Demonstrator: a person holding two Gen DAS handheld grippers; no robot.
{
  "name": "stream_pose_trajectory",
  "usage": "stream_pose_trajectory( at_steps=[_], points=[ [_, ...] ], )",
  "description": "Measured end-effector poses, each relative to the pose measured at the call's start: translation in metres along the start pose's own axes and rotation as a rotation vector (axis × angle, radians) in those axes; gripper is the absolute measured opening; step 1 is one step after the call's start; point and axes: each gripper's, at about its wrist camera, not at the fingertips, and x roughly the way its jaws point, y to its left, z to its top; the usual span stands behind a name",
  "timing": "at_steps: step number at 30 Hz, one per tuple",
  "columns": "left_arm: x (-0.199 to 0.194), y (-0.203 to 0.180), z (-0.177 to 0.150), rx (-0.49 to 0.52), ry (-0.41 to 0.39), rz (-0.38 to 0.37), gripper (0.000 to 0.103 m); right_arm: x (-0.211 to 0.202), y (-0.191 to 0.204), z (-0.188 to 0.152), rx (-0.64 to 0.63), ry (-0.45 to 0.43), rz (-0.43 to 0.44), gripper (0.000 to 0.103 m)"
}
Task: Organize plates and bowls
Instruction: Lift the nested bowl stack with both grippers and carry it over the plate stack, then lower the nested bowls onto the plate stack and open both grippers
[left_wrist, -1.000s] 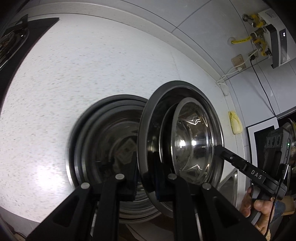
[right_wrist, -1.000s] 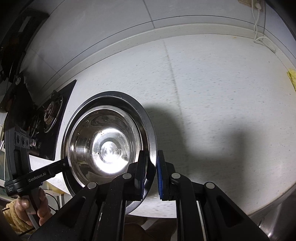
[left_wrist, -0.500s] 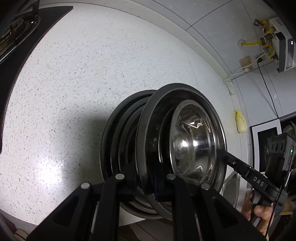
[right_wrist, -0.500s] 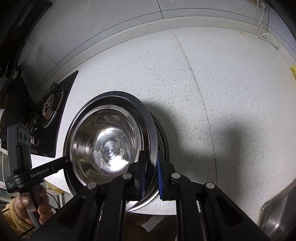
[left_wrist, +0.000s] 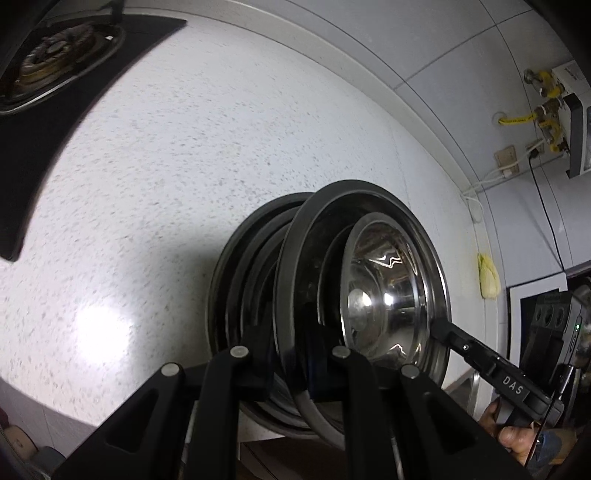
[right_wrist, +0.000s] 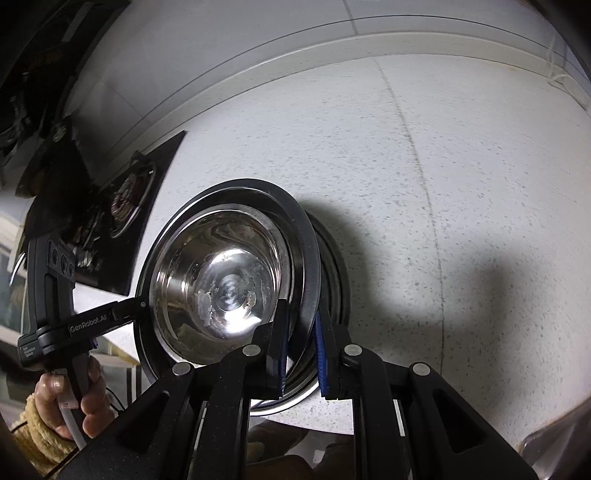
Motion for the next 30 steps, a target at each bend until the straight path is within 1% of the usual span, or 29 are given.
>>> stream_pose_trajectory(
  at_steps=[6,9,11,14,18,20,24,28,30],
  points=[
    [-0.007,0.001,-0.018,-0.044,-0.046,0.068,0.011,0.003,0.001,-0.005,-0.065,0.014,0.081,0.013],
    [-0.007,0.003,-0.025,-0.058,-0.048,0.079,0.011,0.007,-0.001,-0.008,-0.068,0.029,0.095,0.013],
    [-0.006,0.001,-0.028,-0.049,-0.046,0.084,0.011,0.007,-0.001,-0.009,-0.068,0.029,0.095,0.013],
    [-0.006,0.002,-0.024,-0.049,-0.046,0.078,0.011,0.008,-0.002,-0.010,-0.051,0.025,0.095,0.013],
    [-0.005,0.004,-0.021,-0.026,-0.054,0.080,0.011,0.016,0.000,-0.012,-0.038,0.030,0.076,0.013],
    [-0.001,0.004,-0.021,-0.016,-0.044,0.076,0.012,0.018,0.000,-0.013,-0.026,0.026,0.059,0.013],
    [0.004,0.003,-0.019,0.002,-0.042,0.053,0.013,0.021,0.003,-0.017,0.005,0.010,0.028,0.013],
    [0.009,-0.003,-0.015,0.054,-0.047,0.063,0.013,0.023,0.008,-0.019,0.011,0.003,-0.022,0.013],
    [0.010,-0.001,-0.013,0.040,-0.042,0.051,0.013,0.024,0.010,-0.019,0.015,0.000,-0.031,0.013]
  ],
)
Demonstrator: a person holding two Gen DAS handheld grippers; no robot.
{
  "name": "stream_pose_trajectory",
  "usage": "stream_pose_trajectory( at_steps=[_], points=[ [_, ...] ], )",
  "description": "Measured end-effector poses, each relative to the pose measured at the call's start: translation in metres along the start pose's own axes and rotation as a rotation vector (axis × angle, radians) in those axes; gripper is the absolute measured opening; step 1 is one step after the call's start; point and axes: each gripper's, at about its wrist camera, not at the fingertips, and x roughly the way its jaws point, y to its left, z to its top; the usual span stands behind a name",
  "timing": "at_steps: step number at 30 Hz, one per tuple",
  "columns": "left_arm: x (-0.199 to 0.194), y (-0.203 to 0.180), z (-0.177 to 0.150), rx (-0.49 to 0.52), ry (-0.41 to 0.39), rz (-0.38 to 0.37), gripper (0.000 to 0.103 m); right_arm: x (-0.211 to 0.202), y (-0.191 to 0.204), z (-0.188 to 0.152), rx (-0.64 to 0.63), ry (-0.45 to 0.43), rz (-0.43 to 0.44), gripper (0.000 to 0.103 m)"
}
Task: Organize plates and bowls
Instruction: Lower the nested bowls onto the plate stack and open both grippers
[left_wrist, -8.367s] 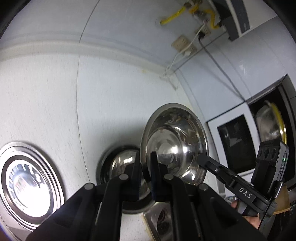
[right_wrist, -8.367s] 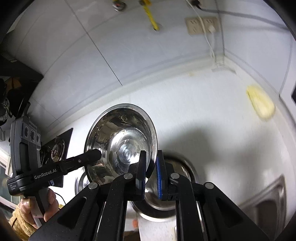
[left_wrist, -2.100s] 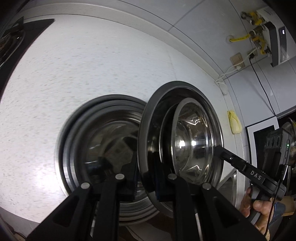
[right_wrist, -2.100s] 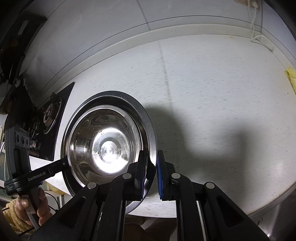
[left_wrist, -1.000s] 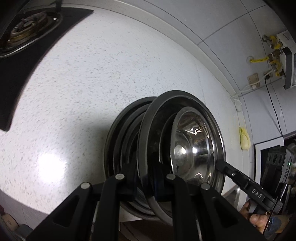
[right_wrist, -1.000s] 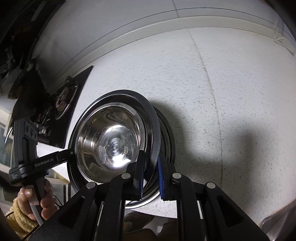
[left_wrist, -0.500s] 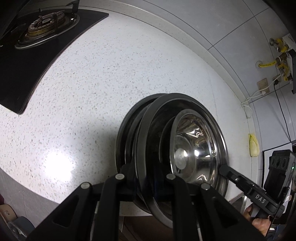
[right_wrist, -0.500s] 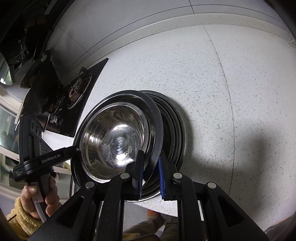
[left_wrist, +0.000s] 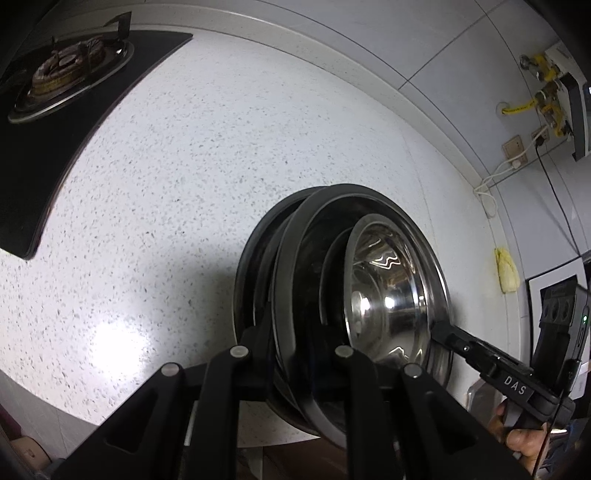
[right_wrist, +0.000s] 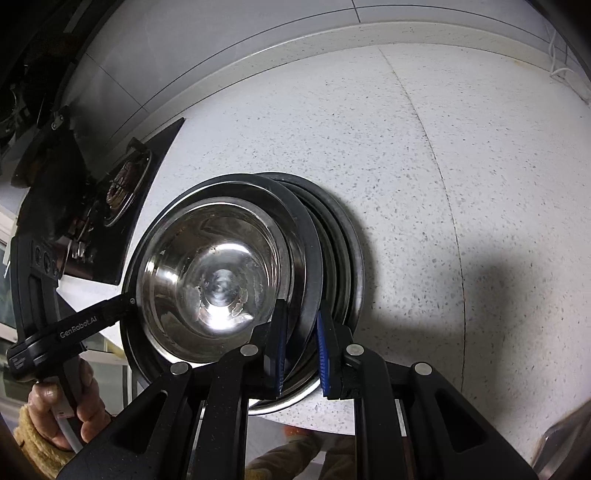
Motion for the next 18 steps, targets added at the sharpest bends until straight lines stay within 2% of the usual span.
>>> stream_pose_trajectory(
  at_steps=[18],
  points=[
    [-0.005,0.001,-0.017,-0.019,-0.046,0.022,0.013,0.002,-0.006,-0.001,-0.035,-0.005,0.042,0.014]
  ],
)
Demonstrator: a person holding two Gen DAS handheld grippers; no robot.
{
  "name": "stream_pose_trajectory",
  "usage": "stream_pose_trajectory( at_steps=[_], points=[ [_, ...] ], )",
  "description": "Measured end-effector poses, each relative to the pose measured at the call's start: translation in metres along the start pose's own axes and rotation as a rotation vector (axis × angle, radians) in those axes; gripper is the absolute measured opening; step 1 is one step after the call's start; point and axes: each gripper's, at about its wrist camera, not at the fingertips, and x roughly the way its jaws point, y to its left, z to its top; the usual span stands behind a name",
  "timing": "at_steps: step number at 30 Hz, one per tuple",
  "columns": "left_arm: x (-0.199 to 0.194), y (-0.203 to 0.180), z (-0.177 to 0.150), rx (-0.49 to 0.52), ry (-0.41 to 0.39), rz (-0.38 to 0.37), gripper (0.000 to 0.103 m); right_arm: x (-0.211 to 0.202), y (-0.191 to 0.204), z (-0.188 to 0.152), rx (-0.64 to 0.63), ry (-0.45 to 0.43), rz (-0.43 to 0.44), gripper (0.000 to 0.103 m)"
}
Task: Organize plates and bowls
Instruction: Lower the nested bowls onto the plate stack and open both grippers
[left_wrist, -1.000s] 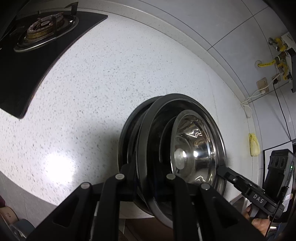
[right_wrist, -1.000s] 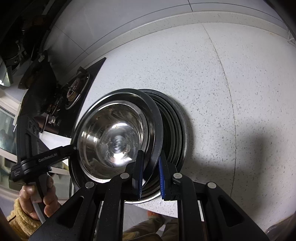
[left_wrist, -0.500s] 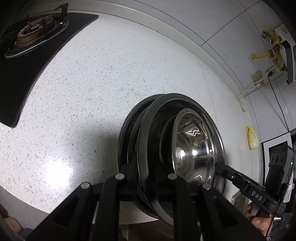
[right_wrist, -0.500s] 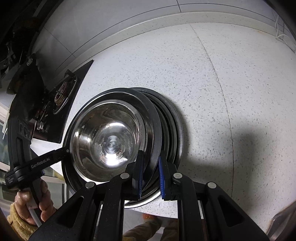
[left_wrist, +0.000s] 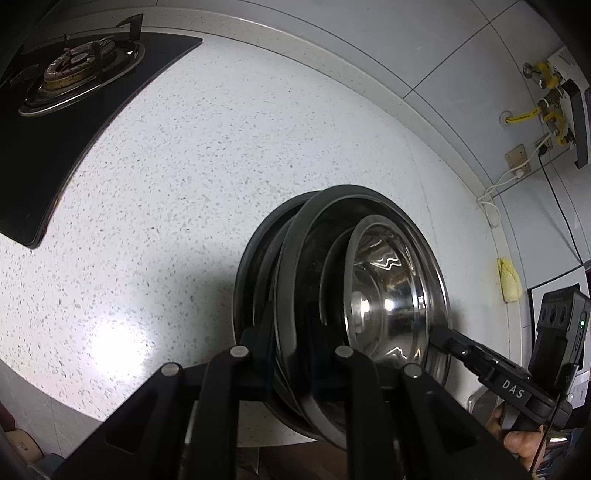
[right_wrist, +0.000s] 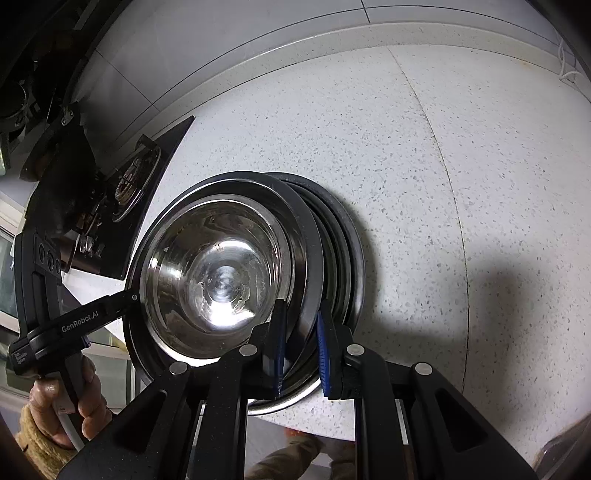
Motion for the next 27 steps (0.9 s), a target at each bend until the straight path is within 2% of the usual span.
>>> stream_pose_trajectory(
  at_steps=[12,27],
  points=[
    [-0.003,-0.007,-0.008,-0.022,-0.020,0.035,0.013,0.000,-0.005,-0.003,0.008,-0.004,0.042,0.014],
    [-0.005,-0.002,-0.008,0.009,0.020,0.000,0.013,-0.001,0.005,-0.006,0.024,-0.015,-0.016,0.014]
  ],
)
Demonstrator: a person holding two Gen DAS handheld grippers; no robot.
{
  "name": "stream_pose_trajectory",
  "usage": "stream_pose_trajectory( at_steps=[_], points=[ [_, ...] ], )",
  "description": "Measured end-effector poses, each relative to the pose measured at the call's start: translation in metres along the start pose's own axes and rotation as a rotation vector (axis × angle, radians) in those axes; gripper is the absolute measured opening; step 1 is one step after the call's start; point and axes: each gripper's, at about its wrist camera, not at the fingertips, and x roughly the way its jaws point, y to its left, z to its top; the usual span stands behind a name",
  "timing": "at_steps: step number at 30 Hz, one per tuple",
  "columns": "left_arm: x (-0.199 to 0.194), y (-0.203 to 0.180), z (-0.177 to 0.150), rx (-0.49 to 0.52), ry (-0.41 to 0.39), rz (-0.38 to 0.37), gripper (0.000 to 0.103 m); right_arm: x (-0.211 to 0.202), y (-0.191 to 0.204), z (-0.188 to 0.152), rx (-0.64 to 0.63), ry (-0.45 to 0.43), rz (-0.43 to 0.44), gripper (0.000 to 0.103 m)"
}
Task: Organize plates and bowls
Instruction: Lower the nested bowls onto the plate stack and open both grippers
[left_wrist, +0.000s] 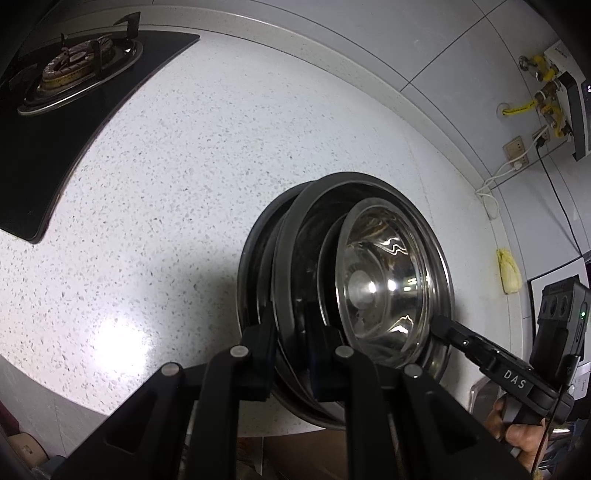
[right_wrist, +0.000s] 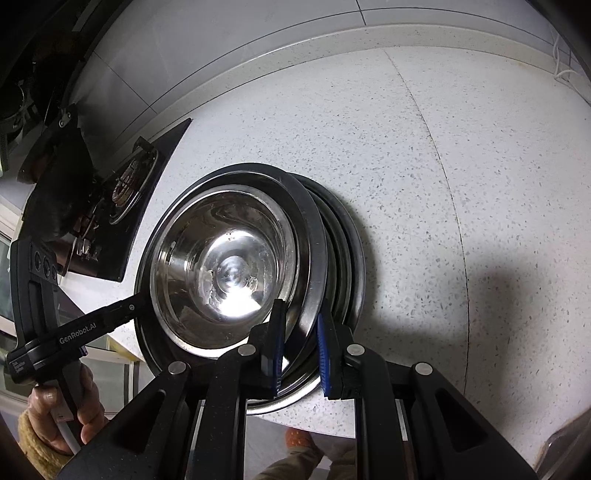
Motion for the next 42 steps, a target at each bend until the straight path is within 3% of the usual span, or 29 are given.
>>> stream_pose_trajectory(
  at_steps=[20,28,32,37,39,42],
  points=[
    [0.004,-0.018,0.003,0.063,-0.052,0.073,0.014,-0.006,0.001,0.001,-0.031,-0.032,-0.038,0.015],
    [-0.012,-0.028,-0.003,0.148,-0.151,0.154,0.014,-0.013,0.010,-0.004,-0.055,-0.086,-0.103,0.016],
    [-0.029,-0.038,-0.011,0.220,-0.218,0.201,0.014,-0.027,0.012,-0.007,-0.052,-0.142,-0.144,0.030],
    [-0.051,-0.048,-0.025,0.280,-0.273,0.243,0.014,-0.047,0.010,-0.013,-0.040,-0.202,-0.157,0.036],
    [-0.058,-0.050,-0.031,0.275,-0.279,0.245,0.034,-0.052,0.010,-0.015,-0.035,-0.206,-0.161,0.036],
    [-0.068,-0.053,-0.038,0.265,-0.287,0.232,0.036,-0.058,0.011,-0.019,-0.037,-0.198,-0.173,0.036]
  ],
)
